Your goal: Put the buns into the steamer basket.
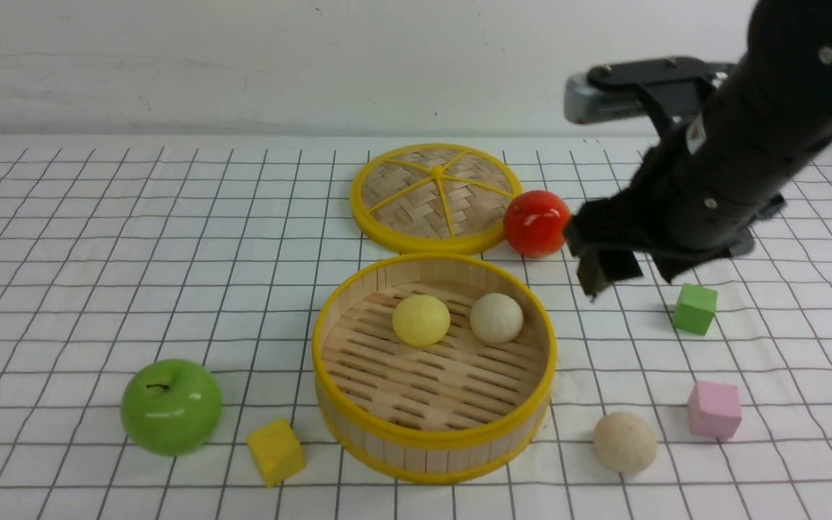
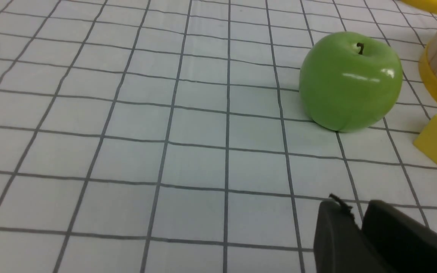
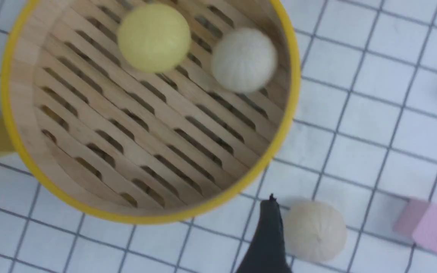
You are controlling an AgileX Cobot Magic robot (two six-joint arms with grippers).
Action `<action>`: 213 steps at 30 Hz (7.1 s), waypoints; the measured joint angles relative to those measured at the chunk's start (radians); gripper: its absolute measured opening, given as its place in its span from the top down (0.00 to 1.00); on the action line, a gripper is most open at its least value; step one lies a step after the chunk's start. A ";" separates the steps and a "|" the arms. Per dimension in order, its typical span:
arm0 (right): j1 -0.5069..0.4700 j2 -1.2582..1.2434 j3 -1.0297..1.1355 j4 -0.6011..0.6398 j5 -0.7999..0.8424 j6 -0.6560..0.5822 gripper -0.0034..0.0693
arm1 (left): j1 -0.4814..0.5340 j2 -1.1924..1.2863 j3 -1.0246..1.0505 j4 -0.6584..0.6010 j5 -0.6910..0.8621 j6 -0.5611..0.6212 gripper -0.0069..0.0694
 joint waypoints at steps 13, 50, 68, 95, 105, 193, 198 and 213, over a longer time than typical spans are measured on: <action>-0.068 -0.009 0.443 0.052 -0.363 0.030 0.27 | 0.000 0.000 0.000 0.000 0.000 0.000 0.77; -0.055 -0.035 0.269 0.206 -0.345 -0.098 0.97 | 0.000 0.000 0.000 0.000 0.000 0.000 0.73; 0.140 0.246 0.198 0.362 -0.590 -0.274 0.89 | 0.000 0.000 0.000 0.000 0.000 0.000 0.71; 0.140 -0.475 0.322 0.141 0.009 -0.188 0.91 | 0.000 0.000 0.000 0.000 0.000 0.000 0.68; 0.140 -0.638 0.467 0.123 0.036 -0.183 0.98 | 0.000 0.000 0.000 0.000 0.000 0.000 0.67; -0.468 -1.607 1.448 -0.042 -0.646 -0.181 0.88 | 0.000 0.000 0.000 -0.001 0.000 0.002 0.60; -0.468 -1.607 1.448 -0.042 -0.646 -0.181 0.87 | 0.000 0.000 0.000 -0.001 0.000 0.002 0.60; -0.468 -1.607 1.448 -0.042 -0.646 -0.181 0.84 | 0.000 0.000 0.000 -0.001 0.000 0.002 0.60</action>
